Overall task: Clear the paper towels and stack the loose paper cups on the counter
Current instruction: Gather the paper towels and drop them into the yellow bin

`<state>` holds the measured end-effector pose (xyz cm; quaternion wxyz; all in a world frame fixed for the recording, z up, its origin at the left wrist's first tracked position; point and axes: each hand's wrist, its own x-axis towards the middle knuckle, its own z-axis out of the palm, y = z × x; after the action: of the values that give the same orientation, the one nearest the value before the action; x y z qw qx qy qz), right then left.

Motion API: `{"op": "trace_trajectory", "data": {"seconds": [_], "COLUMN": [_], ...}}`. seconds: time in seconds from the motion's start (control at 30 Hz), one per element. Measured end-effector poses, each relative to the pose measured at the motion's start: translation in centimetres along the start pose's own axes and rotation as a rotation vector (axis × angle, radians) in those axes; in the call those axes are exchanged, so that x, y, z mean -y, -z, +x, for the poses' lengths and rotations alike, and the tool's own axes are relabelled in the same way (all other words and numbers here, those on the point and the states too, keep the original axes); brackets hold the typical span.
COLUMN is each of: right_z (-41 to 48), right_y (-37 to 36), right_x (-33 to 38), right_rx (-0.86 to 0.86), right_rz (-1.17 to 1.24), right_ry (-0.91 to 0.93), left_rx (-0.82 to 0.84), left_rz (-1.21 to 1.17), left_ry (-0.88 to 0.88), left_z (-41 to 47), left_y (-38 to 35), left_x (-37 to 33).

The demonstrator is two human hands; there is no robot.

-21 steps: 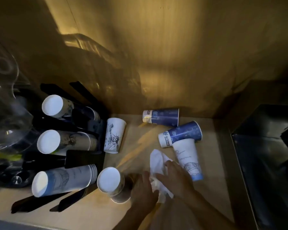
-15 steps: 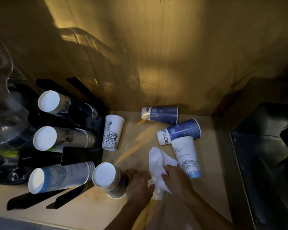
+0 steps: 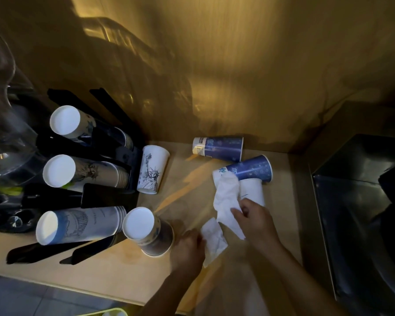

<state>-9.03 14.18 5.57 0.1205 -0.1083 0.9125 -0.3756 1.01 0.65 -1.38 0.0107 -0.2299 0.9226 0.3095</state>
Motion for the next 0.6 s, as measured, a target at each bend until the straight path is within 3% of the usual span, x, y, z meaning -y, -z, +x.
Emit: {"op": "trace_trajectory", "data": {"seconds": [0.33, 0.47, 0.6], "right_z": [-0.2, -2.4, -5.4], "right_y": [3.7, 5.2, 6.8], "right_x": [3.8, 6.6, 9.7], "right_rx": [-0.170, -0.286, -0.362], "right_rz": [0.083, 0.136, 0.143], "right_ry": [0.201, 0.348, 0.512], "left_rx": [-0.294, -0.416, -0.575], "left_rz": [-0.454, -0.674, -0.751], "left_ry": [-0.117, -0.107, -0.191], "left_z": [-3.1, -5.3, -7.3], "left_y": [8.6, 13.6, 17.8], "left_x": [-7.0, -8.1, -7.5]}}
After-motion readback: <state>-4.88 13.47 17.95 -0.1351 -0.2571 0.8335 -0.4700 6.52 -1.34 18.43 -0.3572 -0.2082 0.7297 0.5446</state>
